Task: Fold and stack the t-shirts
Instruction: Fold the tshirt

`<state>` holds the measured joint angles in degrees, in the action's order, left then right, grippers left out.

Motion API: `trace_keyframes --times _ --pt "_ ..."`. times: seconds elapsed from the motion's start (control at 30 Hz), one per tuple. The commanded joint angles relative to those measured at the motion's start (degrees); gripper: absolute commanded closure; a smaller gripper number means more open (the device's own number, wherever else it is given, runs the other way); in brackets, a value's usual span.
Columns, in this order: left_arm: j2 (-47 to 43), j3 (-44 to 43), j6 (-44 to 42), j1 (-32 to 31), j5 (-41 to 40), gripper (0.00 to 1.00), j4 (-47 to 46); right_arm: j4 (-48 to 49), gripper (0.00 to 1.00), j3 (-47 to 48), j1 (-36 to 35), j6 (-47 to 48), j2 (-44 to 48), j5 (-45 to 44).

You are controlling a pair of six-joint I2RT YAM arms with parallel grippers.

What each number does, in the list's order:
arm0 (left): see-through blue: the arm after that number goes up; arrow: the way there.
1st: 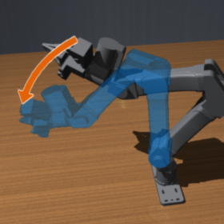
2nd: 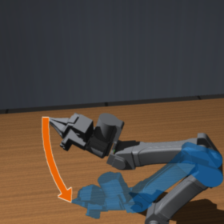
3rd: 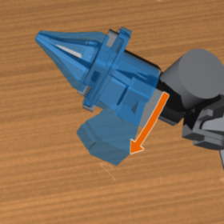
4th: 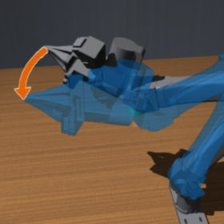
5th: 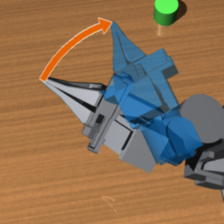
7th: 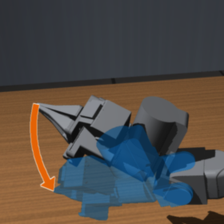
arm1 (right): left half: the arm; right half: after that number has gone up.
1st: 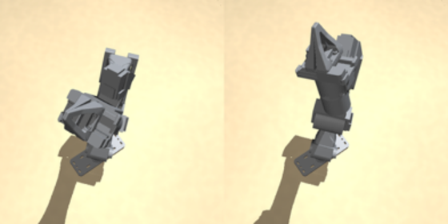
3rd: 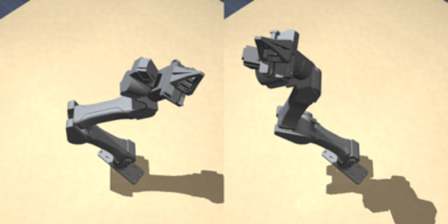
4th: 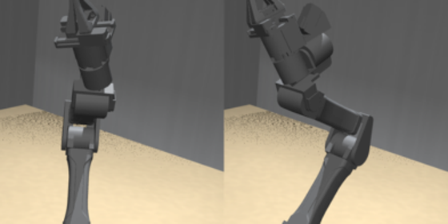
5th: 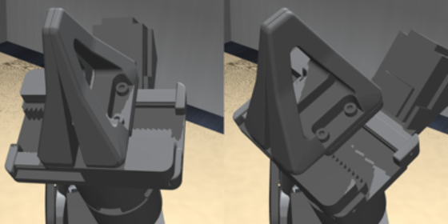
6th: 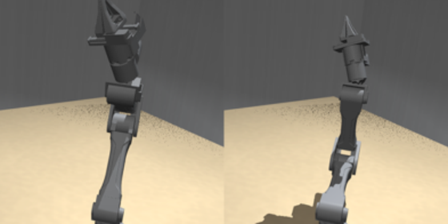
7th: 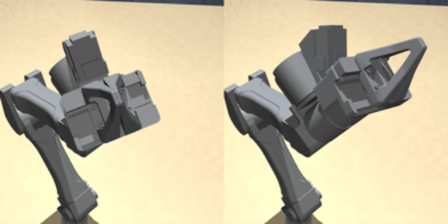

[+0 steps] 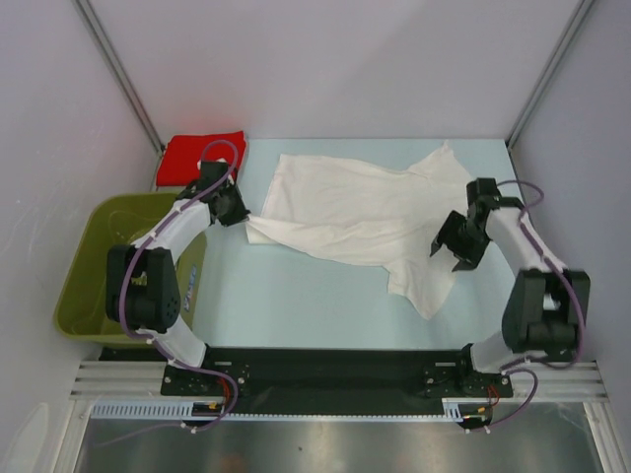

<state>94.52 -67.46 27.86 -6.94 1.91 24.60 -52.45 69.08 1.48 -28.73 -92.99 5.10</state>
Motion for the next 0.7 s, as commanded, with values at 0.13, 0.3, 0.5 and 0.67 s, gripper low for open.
trace_keyframes --times 0.13,0.3,0.5,0.67 --pt "-1.09 -0.48 -1.84 0.35 1.16 1.00 0.01 1.46 0.37 -22.74 -0.16 -6.15 20.13 11.85" --pt "-0.92 -0.65 -1.84 0.35 1.87 1.00 1.32 2.44 0.37 -30.39 -0.51 -9.41 22.84 11.95" --pt "-1.27 -0.13 -2.46 0.35 1.96 1.00 2.29 6.02 0.38 -34.35 0.46 -12.31 23.82 10.98" --pt "-1.88 0.84 -2.81 0.35 1.87 1.00 2.38 9.20 0.44 -37.61 1.95 -14.95 26.10 9.49"
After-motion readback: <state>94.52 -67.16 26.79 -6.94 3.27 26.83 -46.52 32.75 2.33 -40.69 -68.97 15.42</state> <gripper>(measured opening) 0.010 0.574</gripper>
